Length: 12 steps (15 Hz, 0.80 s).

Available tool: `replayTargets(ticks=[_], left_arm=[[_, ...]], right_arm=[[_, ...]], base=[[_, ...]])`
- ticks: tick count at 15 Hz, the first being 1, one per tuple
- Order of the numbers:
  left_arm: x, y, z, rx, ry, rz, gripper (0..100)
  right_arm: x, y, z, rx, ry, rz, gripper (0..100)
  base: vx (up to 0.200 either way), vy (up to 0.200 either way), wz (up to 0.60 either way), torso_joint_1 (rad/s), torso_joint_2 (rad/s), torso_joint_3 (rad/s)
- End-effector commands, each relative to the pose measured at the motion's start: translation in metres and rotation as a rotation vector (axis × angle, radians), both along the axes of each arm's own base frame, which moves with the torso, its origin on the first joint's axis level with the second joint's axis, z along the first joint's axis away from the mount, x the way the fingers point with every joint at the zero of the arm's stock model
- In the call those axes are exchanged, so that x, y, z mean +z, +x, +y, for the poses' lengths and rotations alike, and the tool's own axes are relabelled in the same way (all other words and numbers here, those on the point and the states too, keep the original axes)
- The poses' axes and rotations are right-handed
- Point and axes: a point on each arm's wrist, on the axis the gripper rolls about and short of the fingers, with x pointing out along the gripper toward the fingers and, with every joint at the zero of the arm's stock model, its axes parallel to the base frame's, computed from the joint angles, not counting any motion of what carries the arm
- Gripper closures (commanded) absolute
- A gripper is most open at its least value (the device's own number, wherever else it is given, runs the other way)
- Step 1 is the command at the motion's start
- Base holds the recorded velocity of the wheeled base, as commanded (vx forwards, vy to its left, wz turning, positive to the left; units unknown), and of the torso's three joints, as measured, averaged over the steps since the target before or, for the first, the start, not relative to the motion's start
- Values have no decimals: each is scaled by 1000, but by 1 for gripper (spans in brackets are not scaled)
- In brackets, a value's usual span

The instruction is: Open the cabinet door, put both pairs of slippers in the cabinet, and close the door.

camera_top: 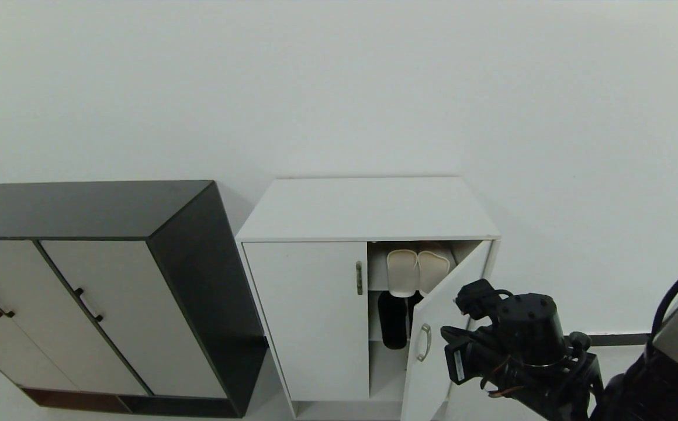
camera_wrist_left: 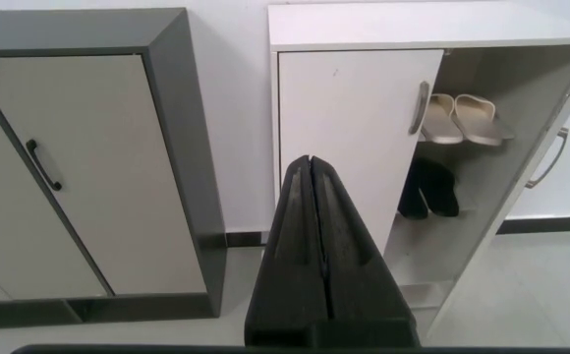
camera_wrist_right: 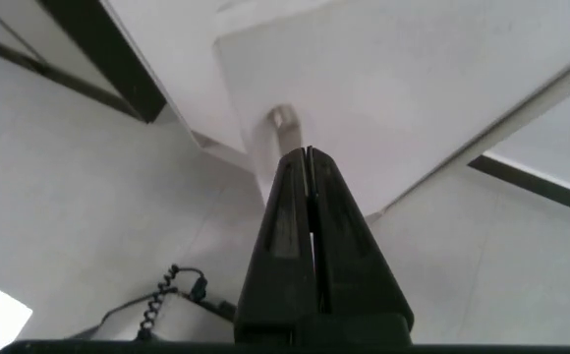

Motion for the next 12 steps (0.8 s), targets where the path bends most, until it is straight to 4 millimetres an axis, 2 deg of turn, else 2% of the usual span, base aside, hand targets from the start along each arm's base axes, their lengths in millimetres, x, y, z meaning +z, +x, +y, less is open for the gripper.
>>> replayTargets(ticks=[1, 5, 7, 12], left_arm=[[0, 0, 0, 0, 0, 0, 100], [0, 0, 0, 0, 0, 0, 100], [0, 0, 0, 0, 0, 0, 100], [0, 0, 0, 0, -2, 0, 100]], right_arm=[[-16, 19, 8, -19, -12, 16, 100], [-27, 40, 14, -13, 0, 22, 100], [-36, 59, 19, -31, 9, 11, 100], [-41, 82, 27, -47, 26, -14, 100]], base=[[0, 0, 0, 0, 0, 0], [0, 0, 0, 0, 0, 0], [0, 0, 0, 0, 0, 0], [0, 0, 0, 0, 0, 0]])
